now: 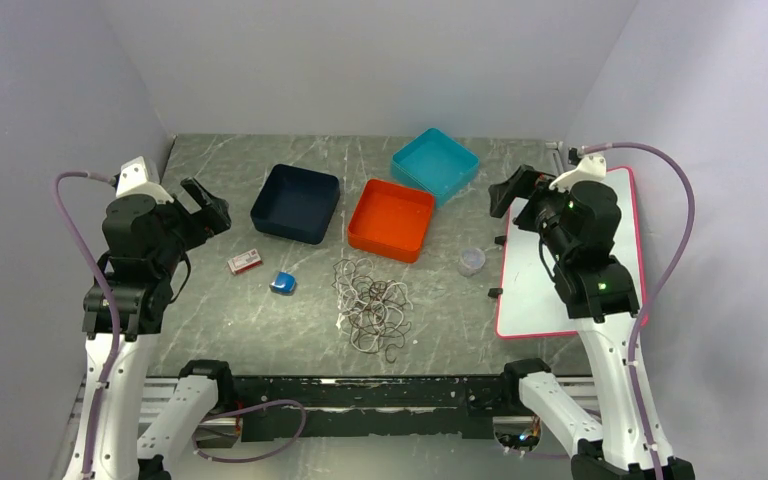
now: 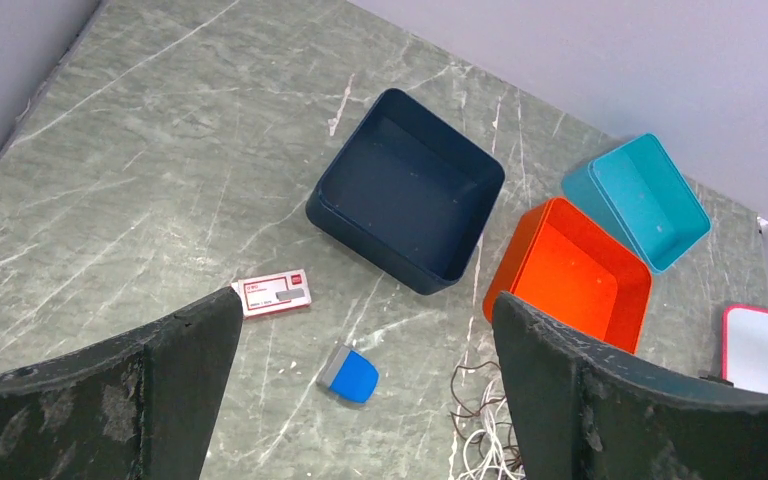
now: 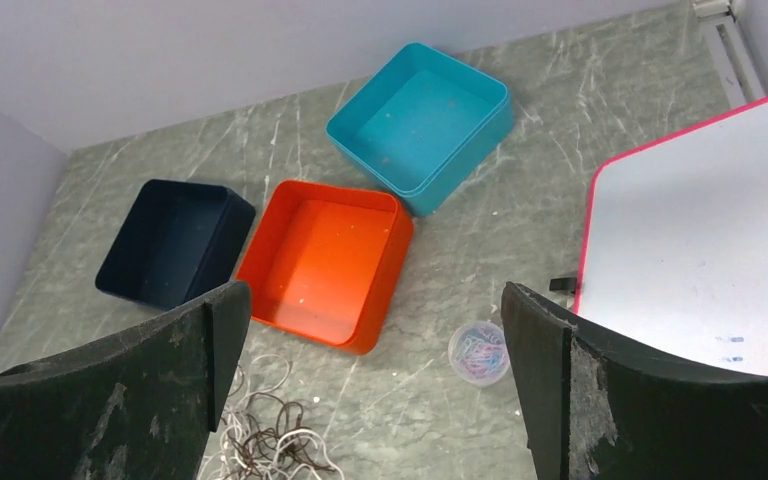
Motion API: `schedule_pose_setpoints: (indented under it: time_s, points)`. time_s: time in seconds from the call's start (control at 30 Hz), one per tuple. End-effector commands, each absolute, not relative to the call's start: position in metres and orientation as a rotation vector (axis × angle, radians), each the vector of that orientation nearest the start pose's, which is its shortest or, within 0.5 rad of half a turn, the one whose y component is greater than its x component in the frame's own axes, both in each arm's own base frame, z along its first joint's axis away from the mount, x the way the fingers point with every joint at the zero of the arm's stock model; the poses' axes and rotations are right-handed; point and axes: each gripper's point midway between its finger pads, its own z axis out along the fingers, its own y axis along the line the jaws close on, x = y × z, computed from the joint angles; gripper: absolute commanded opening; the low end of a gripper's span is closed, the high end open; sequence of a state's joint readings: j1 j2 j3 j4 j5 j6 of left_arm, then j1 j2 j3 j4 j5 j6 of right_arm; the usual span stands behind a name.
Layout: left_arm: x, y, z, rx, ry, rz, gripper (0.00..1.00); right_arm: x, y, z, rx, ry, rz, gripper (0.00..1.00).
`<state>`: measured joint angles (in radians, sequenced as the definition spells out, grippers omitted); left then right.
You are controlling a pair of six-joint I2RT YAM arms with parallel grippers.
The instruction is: Untangle the cables
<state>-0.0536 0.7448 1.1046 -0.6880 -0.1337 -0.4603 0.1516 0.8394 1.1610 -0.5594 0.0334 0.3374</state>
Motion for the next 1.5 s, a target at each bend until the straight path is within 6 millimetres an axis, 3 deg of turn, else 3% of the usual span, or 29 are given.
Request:
schedule_pose_setpoints:
  time_s: [0.0, 0.57, 0.77, 0.9, 1.1, 1.2, 1.37, 1.47]
  points:
    - [0.258, -0.006, 0.32, -0.465, 1.841, -0.211, 0.99, 0.279, 0.046, 0.359, 0.19, 1.768, 0.305, 1.0]
    - [0.255, -0.007, 0.304, -0.395, 1.909, -0.176, 0.99, 0.279, 0.044, 0.336, 0.215, 1.851, 0.282, 0.99]
    - [0.251, -0.016, 0.294, -0.362, 1.927, -0.225, 0.99, 0.277, 0.077, 0.319, 0.03, 1.997, 0.415, 1.0]
    - [0.246, -0.024, 0.279, -0.356, 1.964, -0.269, 0.99, 0.277, 0.094, 0.294, 0.009, 2.066, 0.52, 0.99]
    - [0.239, -0.035, 0.264, -0.334, 2.005, -0.334, 1.0, 0.268, 0.111, 0.253, -0.059, 2.19, 0.529, 0.98]
    - [0.236, -0.048, 0.26, -0.302, 2.019, -0.414, 0.99, 0.26, 0.136, 0.238, -0.129, 2.241, 0.523, 0.98]
    - [0.231, -0.058, 0.249, -0.28, 2.05, -0.474, 0.98, 0.234, 0.196, 0.207, -0.288, 2.315, 0.54, 0.98]
    - [0.228, -0.057, 0.245, -0.285, 2.06, -0.468, 0.98, 0.223, 0.211, 0.182, -0.289, 2.362, 0.59, 0.92]
